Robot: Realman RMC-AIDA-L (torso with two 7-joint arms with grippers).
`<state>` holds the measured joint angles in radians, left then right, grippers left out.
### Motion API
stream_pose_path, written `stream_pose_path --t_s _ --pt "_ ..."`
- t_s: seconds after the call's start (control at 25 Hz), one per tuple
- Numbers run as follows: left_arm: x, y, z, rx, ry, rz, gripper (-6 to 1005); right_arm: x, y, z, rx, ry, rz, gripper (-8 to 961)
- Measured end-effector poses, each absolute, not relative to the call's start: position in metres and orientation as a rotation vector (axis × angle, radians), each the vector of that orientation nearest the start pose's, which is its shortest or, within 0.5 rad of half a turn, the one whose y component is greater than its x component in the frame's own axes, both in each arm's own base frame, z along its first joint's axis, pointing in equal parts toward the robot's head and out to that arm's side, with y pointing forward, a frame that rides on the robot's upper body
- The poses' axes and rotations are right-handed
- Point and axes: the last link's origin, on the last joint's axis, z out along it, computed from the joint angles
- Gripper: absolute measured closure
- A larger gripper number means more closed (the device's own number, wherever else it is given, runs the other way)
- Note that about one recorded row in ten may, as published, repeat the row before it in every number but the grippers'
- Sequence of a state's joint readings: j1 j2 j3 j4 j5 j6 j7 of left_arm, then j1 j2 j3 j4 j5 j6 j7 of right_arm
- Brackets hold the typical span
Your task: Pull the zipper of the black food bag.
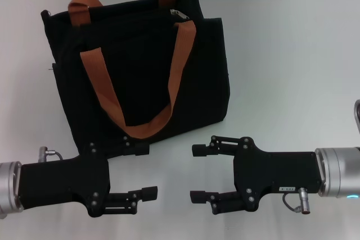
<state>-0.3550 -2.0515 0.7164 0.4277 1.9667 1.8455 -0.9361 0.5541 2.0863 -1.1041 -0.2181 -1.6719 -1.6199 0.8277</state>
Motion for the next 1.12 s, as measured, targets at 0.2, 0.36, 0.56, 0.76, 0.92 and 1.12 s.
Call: stream_pose_path --t_s 0.2,0.36,0.56,0.76,0.92,1.12 --pt "-0.2941 0.2254 -0.0196 -2.851 -0.386 -1.006 184 0.2429 0.2564 -0.0847 -2.973 0.202 0.988 147" --pt "-0.2953 0.2238 -0.0198 -2.849 -0.391 -1.004 184 0.2439 0.2564 -0.0851 -2.971 0.206 0.981 147" --pt "-0.2957 0.2231 -0.0201 -2.849 -0.393 -1.003 184 0.2448 0.2565 -0.0855 -2.969 0.208 0.973 147" --pt "-0.2965 0.2221 -0.0205 -2.853 -0.397 -0.998 184 0.2463 0.2560 -0.0859 -2.965 0.215 0.965 147" --pt "-0.2971 0.2210 -0.0214 -2.864 -0.399 -0.990 184 0.2471 0.2559 -0.0864 -2.963 0.219 0.960 147" --pt "-0.2971 0.2207 -0.0222 -2.868 -0.400 -0.987 184 0.2470 0.2558 -0.0865 -2.960 0.221 0.962 147"
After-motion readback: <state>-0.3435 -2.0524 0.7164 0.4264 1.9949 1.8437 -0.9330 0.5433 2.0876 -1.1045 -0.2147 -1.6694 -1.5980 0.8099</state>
